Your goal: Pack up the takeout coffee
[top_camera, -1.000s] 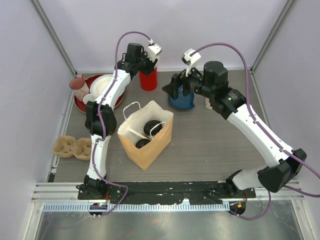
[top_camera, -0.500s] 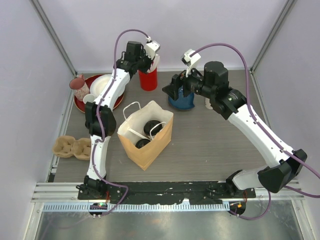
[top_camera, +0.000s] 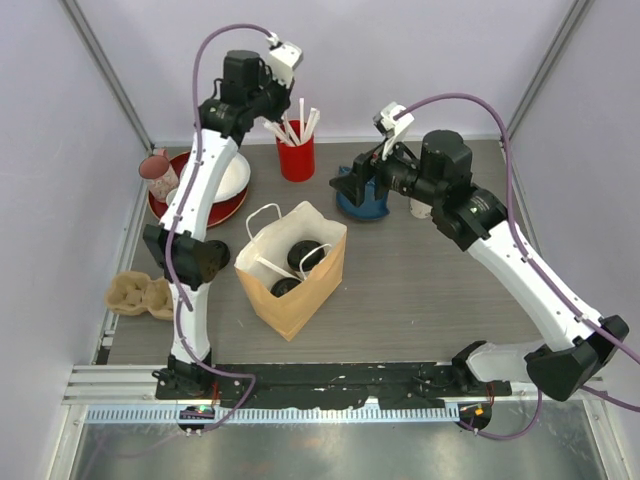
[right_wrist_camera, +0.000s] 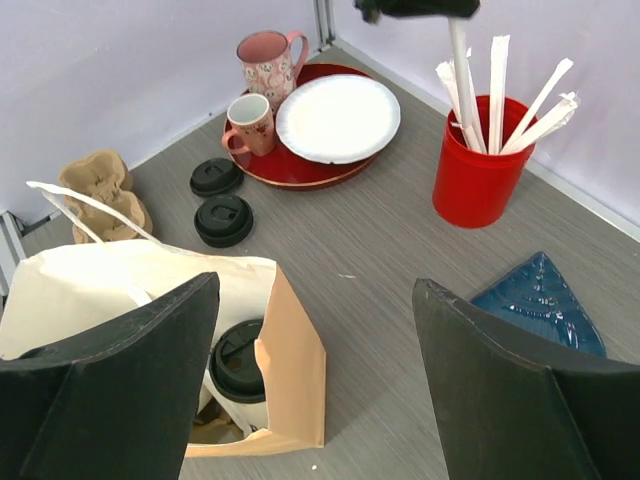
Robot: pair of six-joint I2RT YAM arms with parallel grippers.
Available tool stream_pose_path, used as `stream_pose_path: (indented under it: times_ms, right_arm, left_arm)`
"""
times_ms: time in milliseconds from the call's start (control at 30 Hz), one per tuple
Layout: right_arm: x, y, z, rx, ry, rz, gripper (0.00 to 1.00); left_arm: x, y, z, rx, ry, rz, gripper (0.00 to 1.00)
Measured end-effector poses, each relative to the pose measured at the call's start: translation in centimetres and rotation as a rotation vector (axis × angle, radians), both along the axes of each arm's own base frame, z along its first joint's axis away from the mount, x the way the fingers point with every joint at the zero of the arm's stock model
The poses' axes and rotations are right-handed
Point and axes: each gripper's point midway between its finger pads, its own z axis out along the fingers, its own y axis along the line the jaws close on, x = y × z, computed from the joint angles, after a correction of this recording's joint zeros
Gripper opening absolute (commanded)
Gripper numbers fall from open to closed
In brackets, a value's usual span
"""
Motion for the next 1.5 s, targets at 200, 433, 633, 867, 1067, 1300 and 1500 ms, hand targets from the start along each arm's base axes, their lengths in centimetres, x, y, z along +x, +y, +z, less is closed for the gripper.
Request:
stream_pose_path:
  times_ms: [200,433,633,867,1067,1300,1500]
  right_arm:
    - [-0.4,-0.5,1.8,0.047,-0.052,-0.016,0.78]
    - [2.0,1.2,6.1,0.092,-0.151,-0.057,0.75]
    - [0.8,8.3,9.3,0.062,-0.303,0.067,0.77]
    - [-0.1,13.2,9.0,0.028,-0.344,0.157,0.58]
    - [1.3,13.0,8.6,-0.001,-0.347,0.114,0.30]
    - [0.8,13.4,8.3,-0.030,-0.357,0.128,0.01]
    - [1.9,12.3,7.6,-0.043,-0.312,0.057,0.01]
  left_arm:
    - [-5.5,1.5,9.4,-0.093,-0.085,0.012,0.00]
    - [-15.9,3.2,18.7,-0.238,-0.162,-0.057,0.00]
    - [-22.3,2.7,20.0,-0.319,-0.083,-0.151,0.00]
    - [-23.8,1.3,17.3,-0.321,0.051,-0.202,0.00]
    - [-24.7,0.5,16.8,-0.322,0.089,-0.248,0.00]
    - [-24.5,0.4,16.8,-0.324,0.084,-0.253,0.28]
    - [-22.4,1.9,17.1,-0.313,0.039,-0.130,1.00]
